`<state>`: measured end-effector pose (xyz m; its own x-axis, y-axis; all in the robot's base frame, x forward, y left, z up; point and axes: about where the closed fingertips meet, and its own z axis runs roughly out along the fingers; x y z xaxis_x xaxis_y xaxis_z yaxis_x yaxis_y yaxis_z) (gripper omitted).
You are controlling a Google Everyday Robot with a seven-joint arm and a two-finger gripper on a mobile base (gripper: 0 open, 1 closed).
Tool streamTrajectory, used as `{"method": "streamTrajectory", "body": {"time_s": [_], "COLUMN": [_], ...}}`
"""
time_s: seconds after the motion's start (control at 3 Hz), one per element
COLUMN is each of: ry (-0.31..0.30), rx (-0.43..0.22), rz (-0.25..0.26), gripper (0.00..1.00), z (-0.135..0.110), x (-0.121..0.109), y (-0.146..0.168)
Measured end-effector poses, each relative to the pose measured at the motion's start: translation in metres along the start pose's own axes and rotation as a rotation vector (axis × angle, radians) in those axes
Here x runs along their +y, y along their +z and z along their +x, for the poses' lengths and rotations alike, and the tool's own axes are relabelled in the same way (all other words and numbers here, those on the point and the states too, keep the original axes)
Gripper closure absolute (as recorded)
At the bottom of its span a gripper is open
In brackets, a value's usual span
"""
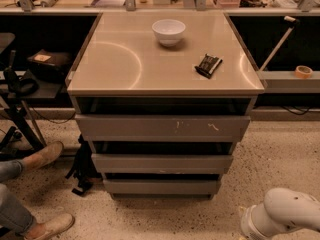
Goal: Open bottom drawer
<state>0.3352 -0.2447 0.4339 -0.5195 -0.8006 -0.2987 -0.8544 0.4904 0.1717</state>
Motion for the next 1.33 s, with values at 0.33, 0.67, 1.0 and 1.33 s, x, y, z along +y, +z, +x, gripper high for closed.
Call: {"method": "streamTrajectory", "body": {"time_s": [0.33,0.67,1.0,1.33], "ry": [-0.015,-0.038,-0.071,-0.110], "rx": [-0.083,-0.266,-0.496,-0.550], "rz": [0.025,0.019,0.019,0.047], "gripper": [0.00,0.00,0.00,0.00], "z": [-0.005,-0.027,-0.057,-0.060], "x": [-0.037,-0.068,-0.090,-0.109], "y": [0.030,0.063,0.078,0.096]}}
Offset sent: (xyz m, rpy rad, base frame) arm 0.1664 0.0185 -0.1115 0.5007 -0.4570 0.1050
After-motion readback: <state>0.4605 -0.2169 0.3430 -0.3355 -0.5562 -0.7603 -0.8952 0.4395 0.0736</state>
